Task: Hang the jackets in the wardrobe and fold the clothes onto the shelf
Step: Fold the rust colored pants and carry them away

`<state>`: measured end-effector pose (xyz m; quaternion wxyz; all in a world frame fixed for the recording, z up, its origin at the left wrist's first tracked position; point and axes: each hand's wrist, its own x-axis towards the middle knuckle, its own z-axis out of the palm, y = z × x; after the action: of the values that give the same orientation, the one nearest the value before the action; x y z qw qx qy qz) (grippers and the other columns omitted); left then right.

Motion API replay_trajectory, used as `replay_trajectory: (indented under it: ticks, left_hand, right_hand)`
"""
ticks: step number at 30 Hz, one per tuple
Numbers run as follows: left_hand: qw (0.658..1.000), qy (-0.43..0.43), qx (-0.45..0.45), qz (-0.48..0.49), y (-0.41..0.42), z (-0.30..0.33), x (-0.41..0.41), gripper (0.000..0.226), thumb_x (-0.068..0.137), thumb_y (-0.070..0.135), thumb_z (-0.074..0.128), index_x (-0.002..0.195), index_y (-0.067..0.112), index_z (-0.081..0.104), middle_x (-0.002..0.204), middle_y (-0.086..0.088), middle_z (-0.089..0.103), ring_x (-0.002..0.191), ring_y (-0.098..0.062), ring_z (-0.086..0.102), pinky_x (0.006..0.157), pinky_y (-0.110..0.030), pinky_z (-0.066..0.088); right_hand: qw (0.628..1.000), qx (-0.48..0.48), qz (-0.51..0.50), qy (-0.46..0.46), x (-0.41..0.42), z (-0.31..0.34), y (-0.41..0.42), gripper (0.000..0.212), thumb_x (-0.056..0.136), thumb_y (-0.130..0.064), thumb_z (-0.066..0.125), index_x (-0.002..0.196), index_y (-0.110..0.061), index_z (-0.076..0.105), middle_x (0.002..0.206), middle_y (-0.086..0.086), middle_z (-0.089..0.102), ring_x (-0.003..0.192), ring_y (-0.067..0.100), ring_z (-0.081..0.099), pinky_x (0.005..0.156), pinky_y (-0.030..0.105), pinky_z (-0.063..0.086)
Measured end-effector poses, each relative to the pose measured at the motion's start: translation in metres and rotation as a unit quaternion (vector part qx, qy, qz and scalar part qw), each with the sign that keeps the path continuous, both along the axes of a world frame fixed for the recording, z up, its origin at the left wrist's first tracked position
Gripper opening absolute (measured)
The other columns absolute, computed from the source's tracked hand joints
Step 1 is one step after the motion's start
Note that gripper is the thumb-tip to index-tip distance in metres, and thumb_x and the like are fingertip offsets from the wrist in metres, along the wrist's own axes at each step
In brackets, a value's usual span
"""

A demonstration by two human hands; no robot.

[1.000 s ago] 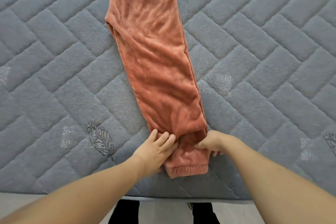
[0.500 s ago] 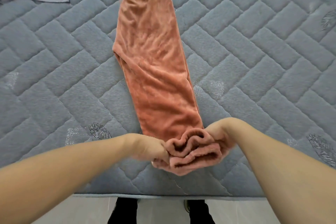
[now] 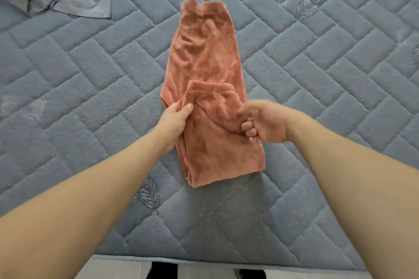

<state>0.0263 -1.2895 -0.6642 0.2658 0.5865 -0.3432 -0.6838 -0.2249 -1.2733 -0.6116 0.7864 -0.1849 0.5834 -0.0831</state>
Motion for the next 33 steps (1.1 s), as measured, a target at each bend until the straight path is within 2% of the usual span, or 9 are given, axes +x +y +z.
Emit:
replay_trajectory:
  ticks: [3,6,8,11,15,19,21,25,33]
  left_hand:
    - [0.999,-0.037,-0.037,-0.011,-0.021,-0.008,0.0,0.037,0.093,0.038,0.066,0.127,0.029,0.054,0.118,0.008,0.067,0.101,-0.002,0.067,0.077,-0.017,0.053]
    - [0.991,-0.075,-0.098,-0.047,-0.058,-0.005,-0.009,0.02,0.097,0.031,0.058,0.116,0.036,0.058,0.109,0.018,0.067,0.107,-0.003,0.062,0.079,-0.013,0.048]
    - [0.983,-0.096,-0.156,-0.032,-0.1,0.002,-0.019,0.017,0.101,0.022,0.049,0.108,0.033,0.059,0.112,0.009,0.066,0.112,-0.013,0.06,0.09,-0.024,0.048]
    - [0.977,-0.07,-0.2,0.018,-0.176,0.02,-0.039,0.019,0.101,0.012,0.045,0.105,0.027,0.056,0.114,-0.006,0.063,0.105,-0.019,0.06,0.101,-0.039,0.048]
    - [0.969,-0.085,-0.222,0.072,-0.271,0.01,-0.059,0.024,0.099,0.01,0.042,0.119,0.023,0.046,0.111,-0.006,0.063,0.099,-0.019,0.059,0.101,-0.047,0.048]
    - [0.958,-0.237,-0.159,-0.024,-0.309,-0.063,-0.056,0.043,0.098,0.033,0.047,0.137,0.014,0.042,0.134,-0.012,0.057,0.125,-0.032,0.053,0.108,-0.044,0.041]
    - [0.935,-0.285,-0.172,-0.12,-0.321,-0.098,-0.051,0.045,0.098,0.032,0.047,0.138,0.012,0.05,0.14,-0.014,0.055,0.132,-0.031,0.049,0.109,-0.041,0.04]
    - [0.898,-0.364,-0.159,-0.189,-0.354,-0.122,-0.044,0.046,0.093,0.034,0.045,0.132,0.012,0.056,0.136,-0.016,0.058,0.125,-0.035,0.054,0.103,-0.035,0.043]
    - [0.841,-0.475,-0.241,-0.093,-0.319,-0.121,-0.065,0.058,0.086,0.061,0.039,0.117,0.013,0.052,0.117,-0.014,0.063,0.106,-0.04,0.059,0.081,-0.043,0.042]
  right_hand:
    - [0.969,-0.128,0.081,0.194,0.023,-0.014,-0.022,0.023,0.082,-0.033,0.074,0.099,-0.02,0.066,0.086,-0.004,0.067,0.071,0.011,0.061,0.059,0.022,0.044]
    - [0.975,-0.168,-0.102,0.107,0.035,-0.022,-0.054,0.027,0.09,-0.026,0.068,0.116,-0.019,0.069,0.105,0.006,0.074,0.09,0.019,0.072,0.078,0.03,0.059]
    - [0.954,-0.215,-0.182,0.102,0.038,-0.024,-0.084,0.028,0.093,-0.021,0.064,0.121,-0.017,0.066,0.11,0.008,0.073,0.101,0.024,0.07,0.093,0.041,0.055]
    - [0.905,-0.328,-0.229,0.141,0.039,-0.024,-0.144,0.031,0.097,-0.015,0.059,0.127,-0.014,0.06,0.117,0.008,0.07,0.11,0.022,0.066,0.098,0.038,0.051]
    - [0.835,-0.452,-0.19,0.249,0.035,-0.043,-0.234,0.038,0.1,-0.02,0.052,0.137,-0.013,0.049,0.125,-0.001,0.061,0.12,0.018,0.056,0.098,0.018,0.044]
    - [0.798,-0.394,-0.022,0.455,0.037,-0.125,-0.272,0.072,0.096,-0.049,0.049,0.154,-0.02,0.019,0.149,0.011,0.04,0.135,0.032,0.038,0.113,0.044,0.03]
    - [0.743,-0.39,0.043,0.542,0.04,-0.167,-0.265,0.07,0.097,-0.055,0.043,0.154,-0.021,0.02,0.149,0.011,0.035,0.134,0.033,0.034,0.109,0.045,0.024]
    - [0.666,-0.453,0.002,0.593,0.041,-0.205,-0.262,0.071,0.091,-0.061,0.035,0.147,-0.017,0.039,0.135,0.011,0.049,0.117,0.033,0.046,0.096,0.044,0.03]
    - [0.632,-0.453,0.026,0.628,0.043,-0.199,-0.266,0.063,0.09,-0.05,0.037,0.132,-0.005,0.052,0.12,0.015,0.056,0.099,0.036,0.052,0.085,0.045,0.036]
